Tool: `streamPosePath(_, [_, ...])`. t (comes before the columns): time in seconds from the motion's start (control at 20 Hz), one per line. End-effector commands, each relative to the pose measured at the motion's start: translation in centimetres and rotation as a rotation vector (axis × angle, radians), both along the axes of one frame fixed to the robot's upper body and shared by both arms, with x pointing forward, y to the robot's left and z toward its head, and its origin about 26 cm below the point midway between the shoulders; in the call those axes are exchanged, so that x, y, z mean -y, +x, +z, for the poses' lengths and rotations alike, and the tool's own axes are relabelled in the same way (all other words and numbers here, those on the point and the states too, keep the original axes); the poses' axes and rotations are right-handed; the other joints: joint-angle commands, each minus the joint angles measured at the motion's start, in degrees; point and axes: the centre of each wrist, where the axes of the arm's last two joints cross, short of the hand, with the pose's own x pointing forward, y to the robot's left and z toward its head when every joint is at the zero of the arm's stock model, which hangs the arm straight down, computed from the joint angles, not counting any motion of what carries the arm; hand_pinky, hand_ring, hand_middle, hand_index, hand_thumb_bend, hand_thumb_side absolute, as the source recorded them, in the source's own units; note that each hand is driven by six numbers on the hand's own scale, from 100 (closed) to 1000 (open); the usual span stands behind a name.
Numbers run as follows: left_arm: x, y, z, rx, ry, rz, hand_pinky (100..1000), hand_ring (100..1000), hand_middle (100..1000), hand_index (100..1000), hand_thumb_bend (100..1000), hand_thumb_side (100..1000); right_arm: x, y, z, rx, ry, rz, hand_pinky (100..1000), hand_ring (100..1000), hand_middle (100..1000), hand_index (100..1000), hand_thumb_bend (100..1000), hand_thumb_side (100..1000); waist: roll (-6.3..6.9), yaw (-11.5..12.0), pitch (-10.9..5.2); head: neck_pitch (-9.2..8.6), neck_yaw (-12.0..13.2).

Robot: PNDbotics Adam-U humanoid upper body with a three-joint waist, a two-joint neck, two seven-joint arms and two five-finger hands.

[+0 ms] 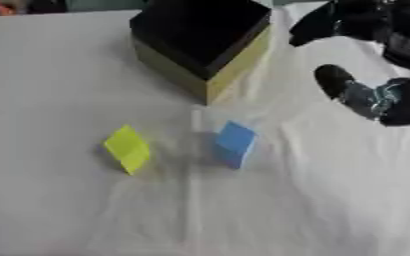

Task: Pick up objects on the table and place them in the box.

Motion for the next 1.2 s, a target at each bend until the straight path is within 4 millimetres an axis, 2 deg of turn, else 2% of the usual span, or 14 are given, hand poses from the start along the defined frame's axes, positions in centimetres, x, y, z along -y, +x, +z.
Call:
streamPosePath(0.05, [-0.1, -0.2, 1.0, 0.028, 0.027, -0.009, 647, 759, 761, 773, 181, 1000, -0.7, -0.3, 0.6, 0.018, -0.089, 0.019, 850, 938, 876, 906, 115, 874, -0.18, 0.1, -0.93, -0.52, -0.6])
streamPosePath(0.2, [0.0, -0.1, 1.0, 0.027, 0.028, -0.013, 647, 759, 761, 773, 182, 1000, -1.6, -0.2, 0.4, 0.002, -0.131, 0.032, 855, 945, 877, 904, 139, 829, -0.23, 0.3, -0.92, -0.56, -1.2])
streamPosePath(0.4, [0.1, -0.1, 1.1, 0.026, 0.03, -0.02, 647, 759, 761, 773, 181, 1000, -3.1, -0.2, 0.2, -0.041, -0.184, 0.045, 862, 953, 877, 902, 222, 751, -0.28, 0.5, -0.95, -0.56, -1.5])
streamPosePath(0.55, [0.1, -0.1, 1.0, 0.025, 0.03, -0.022, 648, 760, 761, 773, 181, 1000, -3.9, -0.1, 0.2, -0.054, -0.225, 0.045, 860, 951, 880, 899, 298, 658, -0.28, 0.6, -0.95, -0.58, -1.7])
streamPosePath(0.6, [0.1, -0.1, 1.0, 0.024, 0.03, -0.023, 648, 760, 761, 773, 181, 1000, -4.1, -0.1, 0.2, -0.054, -0.24, 0.041, 860, 950, 879, 898, 300, 651, -0.28, 0.6, -0.94, -0.59, -1.7])
streamPosePath(0.65, [0.1, -0.1, 1.0, 0.024, 0.03, -0.023, 649, 760, 761, 773, 181, 1000, -4.3, -0.1, 0.2, -0.051, -0.255, 0.037, 857, 947, 878, 898, 317, 605, -0.28, 0.6, -0.93, -0.59, -1.7])
streamPosePath(0.8, [0.1, -0.1, 1.0, 0.022, 0.029, -0.026, 650, 760, 761, 772, 181, 1000, -4.8, -0.2, 0.1, -0.05, -0.295, 0.03, 853, 943, 884, 907, 321, 534, -0.29, 0.7, -0.86, -0.58, -1.8])
streamPosePath(0.85, [0.2, -0.1, 1.0, 0.021, 0.03, -0.026, 650, 760, 761, 772, 179, 1000, -4.9, -0.2, 0.0, -0.056, -0.306, 0.029, 855, 941, 889, 914, 313, 476, -0.3, 0.7, -0.84, -0.53, -1.8])
streamPosePath(0.9, [0.2, -0.1, 1.0, 0.021, 0.03, -0.027, 650, 760, 761, 772, 179, 1000, -5.1, -0.2, -0.1, -0.066, -0.317, 0.027, 855, 940, 888, 915, 312, 468, -0.3, 0.7, -0.83, -0.51, -1.8])
streamPosePath(0.95, [0.2, -0.1, 1.0, 0.02, 0.03, -0.028, 650, 760, 761, 772, 179, 1000, -5.2, -0.1, -0.2, -0.078, -0.327, 0.025, 855, 937, 886, 918, 308, 423, -0.3, 0.7, -0.81, -0.51, -1.9])
streamPosePath(1.2, [0.2, -0.1, 1.0, 0.018, 0.029, -0.03, 650, 761, 761, 772, 177, 1000, -5.6, 0.4, -0.5, -0.141, -0.362, 0.006, 857, 931, 880, 927, 302, 361, -0.24, 0.9, -0.67, -0.64, -2.0])
